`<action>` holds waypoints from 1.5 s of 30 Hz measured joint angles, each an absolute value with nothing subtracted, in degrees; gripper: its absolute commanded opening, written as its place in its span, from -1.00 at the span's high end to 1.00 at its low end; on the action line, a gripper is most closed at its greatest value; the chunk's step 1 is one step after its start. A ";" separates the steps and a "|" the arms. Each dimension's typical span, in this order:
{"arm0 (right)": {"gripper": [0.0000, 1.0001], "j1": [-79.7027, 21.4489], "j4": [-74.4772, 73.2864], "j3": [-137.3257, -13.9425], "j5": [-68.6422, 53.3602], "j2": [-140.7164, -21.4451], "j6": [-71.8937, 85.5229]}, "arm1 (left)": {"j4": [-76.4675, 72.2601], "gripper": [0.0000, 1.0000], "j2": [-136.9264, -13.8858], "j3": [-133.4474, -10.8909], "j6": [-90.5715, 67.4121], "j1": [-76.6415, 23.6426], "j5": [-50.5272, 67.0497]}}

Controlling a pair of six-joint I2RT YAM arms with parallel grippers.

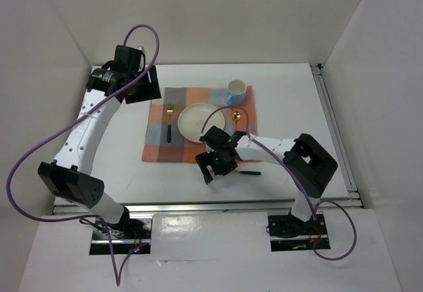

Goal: Set the dinner table for one person

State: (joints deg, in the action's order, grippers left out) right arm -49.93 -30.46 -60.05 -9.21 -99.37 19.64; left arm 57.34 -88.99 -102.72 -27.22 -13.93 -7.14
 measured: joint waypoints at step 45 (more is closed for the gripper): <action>-0.82 -44.16 -30.35 -49.34 0.67 -89.71 23.81 | 56.36 -0.52 -87.46 -100.88 -27.24 -13.93 -6.72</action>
State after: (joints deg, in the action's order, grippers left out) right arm -44.16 -30.35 -49.34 0.67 -89.71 23.81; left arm 56.36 -87.46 -100.88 -27.24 -13.93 -6.72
